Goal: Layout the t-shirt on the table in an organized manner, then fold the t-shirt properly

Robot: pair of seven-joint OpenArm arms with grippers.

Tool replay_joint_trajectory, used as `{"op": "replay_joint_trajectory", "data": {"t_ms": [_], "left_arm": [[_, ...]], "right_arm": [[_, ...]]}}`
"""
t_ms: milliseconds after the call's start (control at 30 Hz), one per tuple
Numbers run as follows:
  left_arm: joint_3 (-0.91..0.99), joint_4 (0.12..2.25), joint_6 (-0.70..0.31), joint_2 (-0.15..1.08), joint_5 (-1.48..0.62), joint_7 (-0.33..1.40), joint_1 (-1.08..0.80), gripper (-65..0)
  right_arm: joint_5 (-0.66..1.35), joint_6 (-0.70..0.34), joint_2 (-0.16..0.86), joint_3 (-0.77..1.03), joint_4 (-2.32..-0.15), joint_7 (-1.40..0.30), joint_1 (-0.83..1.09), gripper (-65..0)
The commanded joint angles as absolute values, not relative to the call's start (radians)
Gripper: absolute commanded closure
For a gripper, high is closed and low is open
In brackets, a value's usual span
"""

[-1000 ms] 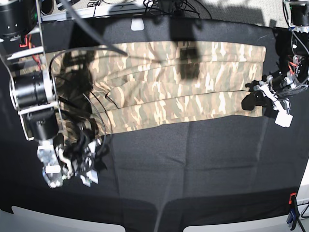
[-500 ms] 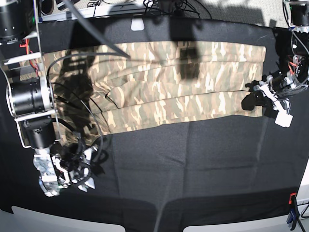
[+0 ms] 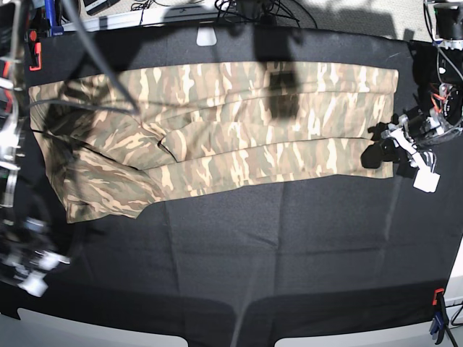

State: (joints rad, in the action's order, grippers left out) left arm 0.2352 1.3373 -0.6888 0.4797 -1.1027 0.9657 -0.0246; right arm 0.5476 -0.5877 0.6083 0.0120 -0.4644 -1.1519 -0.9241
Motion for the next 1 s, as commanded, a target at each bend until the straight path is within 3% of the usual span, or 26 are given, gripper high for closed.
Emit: {"op": "replay_joint_trajectory", "data": {"t_ms": [0, 100, 267, 433, 733, 967], "left_arm": [[0.242, 1.355, -0.698, 0.498, -1.127, 0.941, -0.008, 0.0], [0.242, 1.355, -0.698, 0.496, -1.128, 0.941, -0.008, 0.0], [0.242, 1.355, -0.698, 0.481, -1.127, 0.943, -0.008, 0.0], [0.242, 1.355, -0.698, 0.462, -1.127, 0.943, -0.008, 0.0], [0.242, 1.355, -0.698, 0.463, -1.127, 0.943, -0.008, 0.0], [0.242, 1.355, -0.698, 0.463, -1.127, 0.943, -0.008, 0.0]], "right_arm": [[0.535, -0.598, 0.632, 0.028, -0.477, -1.144, -0.961, -16.0], [0.448, -0.591, 0.654, 0.049, -0.477, -1.145, -0.945, -22.1], [0.439, -0.576, 0.657, 0.049, -0.477, -1.146, -0.854, -22.1], [0.559, -0.598, 0.657, 0.049, -0.477, -1.145, -0.766, -22.1], [0.560, -0.638, 0.656, 0.049, -0.477, -1.145, -0.741, -22.1], [0.566, -0.638, 0.655, 0.049, -0.477, -1.044, -0.667, -22.1]]}}
